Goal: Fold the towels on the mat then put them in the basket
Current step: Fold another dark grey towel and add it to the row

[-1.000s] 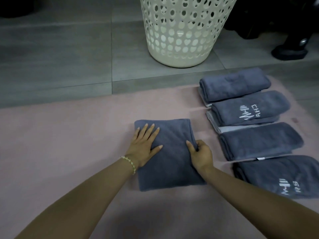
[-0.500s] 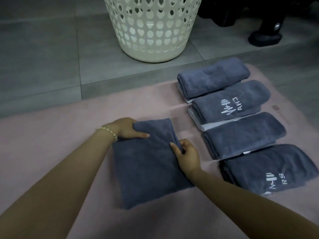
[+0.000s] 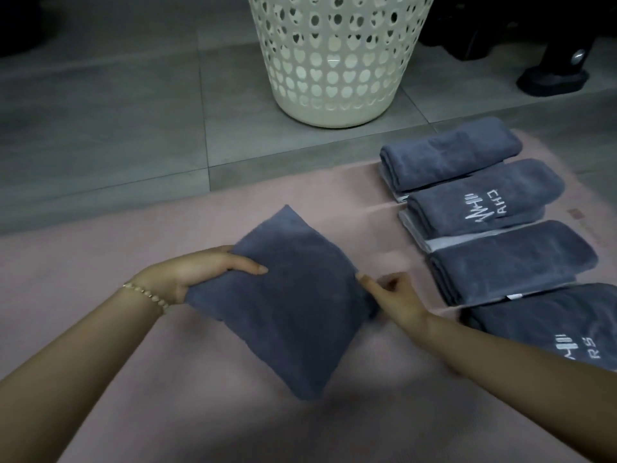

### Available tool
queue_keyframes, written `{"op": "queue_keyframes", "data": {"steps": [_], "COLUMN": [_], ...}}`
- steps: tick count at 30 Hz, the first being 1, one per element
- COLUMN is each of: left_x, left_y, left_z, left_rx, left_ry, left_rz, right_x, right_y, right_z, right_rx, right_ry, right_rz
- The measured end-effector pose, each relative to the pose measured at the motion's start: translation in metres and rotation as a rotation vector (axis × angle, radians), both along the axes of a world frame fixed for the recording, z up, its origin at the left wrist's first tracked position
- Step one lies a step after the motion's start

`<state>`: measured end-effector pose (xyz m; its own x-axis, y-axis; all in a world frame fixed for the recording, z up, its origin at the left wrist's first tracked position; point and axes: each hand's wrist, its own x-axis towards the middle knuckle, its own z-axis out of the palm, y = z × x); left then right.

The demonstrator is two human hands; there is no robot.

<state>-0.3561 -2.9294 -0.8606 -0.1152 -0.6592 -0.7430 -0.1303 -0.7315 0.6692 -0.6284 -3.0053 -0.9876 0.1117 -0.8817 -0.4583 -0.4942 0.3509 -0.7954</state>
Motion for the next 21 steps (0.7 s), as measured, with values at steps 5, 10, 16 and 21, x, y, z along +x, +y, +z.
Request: {"op": "queue_keyframes", "data": {"steps": [5,10,16,21], "left_x": [0.016,0.048,0.082,0.06], "left_y": [0.051,0.086,0.128,0.168], "left_z": [0.027,0.04,-0.017,-0.098], "left_rx": [-0.046,-0.226,-0.432,-0.336], "left_ry": [0.056,0.026,-0.128,-0.471], "left_rz": [0.337,0.504,0.601,0.348], "right_x": [0.052,0.12,0.144,0.115], "right_y": [0.046,0.069,0.058,0.084], "right_z": [0.028,0.05,0.069,0.014], "right_rx": [0.785,0.742,-0.187,-0.146], "right_ry": [-0.365,-0.569,-0.401,0.059], "right_rz": [0.218,0.211,0.172,0.344]}}
